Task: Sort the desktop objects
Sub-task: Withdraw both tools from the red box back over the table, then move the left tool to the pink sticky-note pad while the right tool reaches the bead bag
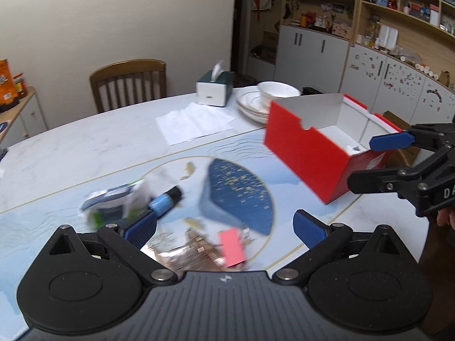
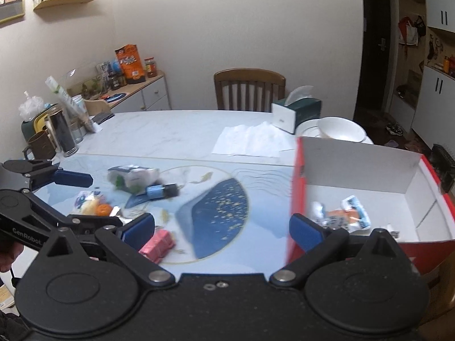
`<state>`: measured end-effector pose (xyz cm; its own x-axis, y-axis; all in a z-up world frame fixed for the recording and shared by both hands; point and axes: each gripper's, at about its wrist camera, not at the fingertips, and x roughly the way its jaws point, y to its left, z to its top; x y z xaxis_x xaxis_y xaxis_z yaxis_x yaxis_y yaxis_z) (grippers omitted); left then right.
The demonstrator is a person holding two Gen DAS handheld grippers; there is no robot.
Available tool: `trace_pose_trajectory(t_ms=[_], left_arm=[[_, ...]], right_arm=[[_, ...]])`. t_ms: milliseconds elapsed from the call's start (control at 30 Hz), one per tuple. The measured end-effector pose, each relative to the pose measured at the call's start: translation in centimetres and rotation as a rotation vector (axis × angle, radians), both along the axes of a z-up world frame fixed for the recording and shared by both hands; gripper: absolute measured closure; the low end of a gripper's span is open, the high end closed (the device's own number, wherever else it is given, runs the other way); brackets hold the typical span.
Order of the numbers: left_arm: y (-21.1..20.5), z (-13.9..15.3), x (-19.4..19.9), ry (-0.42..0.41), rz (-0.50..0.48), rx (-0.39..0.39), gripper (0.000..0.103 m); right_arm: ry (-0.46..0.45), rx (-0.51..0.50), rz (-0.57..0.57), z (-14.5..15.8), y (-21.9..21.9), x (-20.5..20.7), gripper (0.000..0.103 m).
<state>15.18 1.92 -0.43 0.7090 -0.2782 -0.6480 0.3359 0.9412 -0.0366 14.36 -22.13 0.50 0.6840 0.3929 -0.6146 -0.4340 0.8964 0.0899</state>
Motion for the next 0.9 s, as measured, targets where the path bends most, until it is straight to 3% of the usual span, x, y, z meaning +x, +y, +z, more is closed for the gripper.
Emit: trace_pose_trajectory(t_ms=[300, 900], left_arm=[[4.3, -0.8, -0.4, -0.011, 0.05, 0.031, 0.0], [4.3, -8.4, -3.8, 0.076, -0.089, 0.115, 0.0]], right_arm=[[0.005, -0.001, 0.009, -0.8, 3.5, -1.1, 0.002], [0.144, -0.067, 0.039, -6.6, 8.8, -1.0, 0.004]])
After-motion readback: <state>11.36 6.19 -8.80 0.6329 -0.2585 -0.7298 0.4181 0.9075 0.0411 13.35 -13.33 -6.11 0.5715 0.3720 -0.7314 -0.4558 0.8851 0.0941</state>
